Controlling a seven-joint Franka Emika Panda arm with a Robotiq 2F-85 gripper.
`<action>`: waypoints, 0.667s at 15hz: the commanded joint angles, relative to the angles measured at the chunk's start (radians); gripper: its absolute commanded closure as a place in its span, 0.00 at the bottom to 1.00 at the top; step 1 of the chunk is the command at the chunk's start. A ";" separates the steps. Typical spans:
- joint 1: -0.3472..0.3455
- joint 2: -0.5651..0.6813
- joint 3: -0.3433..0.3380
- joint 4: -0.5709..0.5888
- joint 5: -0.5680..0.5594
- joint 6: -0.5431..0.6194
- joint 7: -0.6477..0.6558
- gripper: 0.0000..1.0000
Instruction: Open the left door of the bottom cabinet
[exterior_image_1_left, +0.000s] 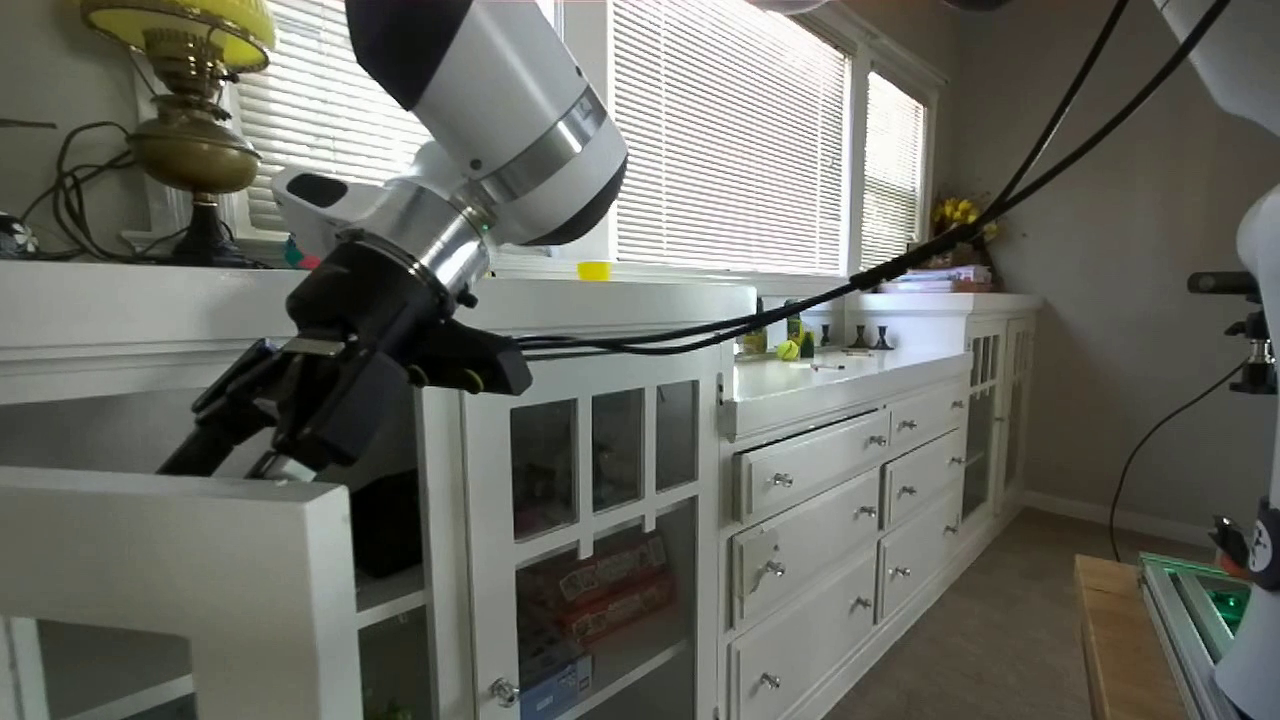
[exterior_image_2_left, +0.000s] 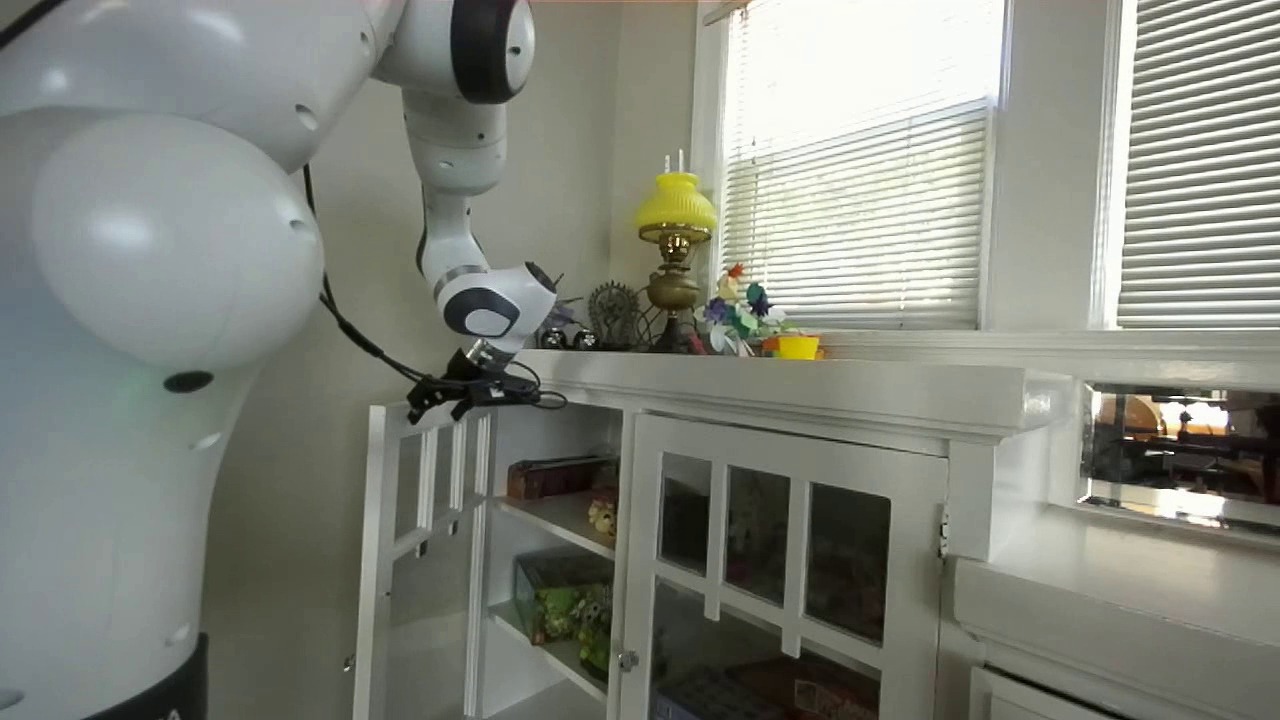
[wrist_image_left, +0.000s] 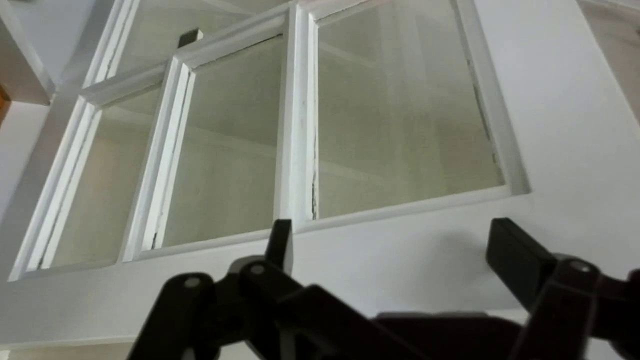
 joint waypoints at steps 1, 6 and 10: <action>0.047 0.075 0.007 0.093 -0.005 -0.011 -0.006 0.00; 0.111 0.151 0.003 0.200 -0.054 -0.027 0.017 0.00; 0.153 0.220 0.005 0.305 -0.120 -0.053 0.039 0.00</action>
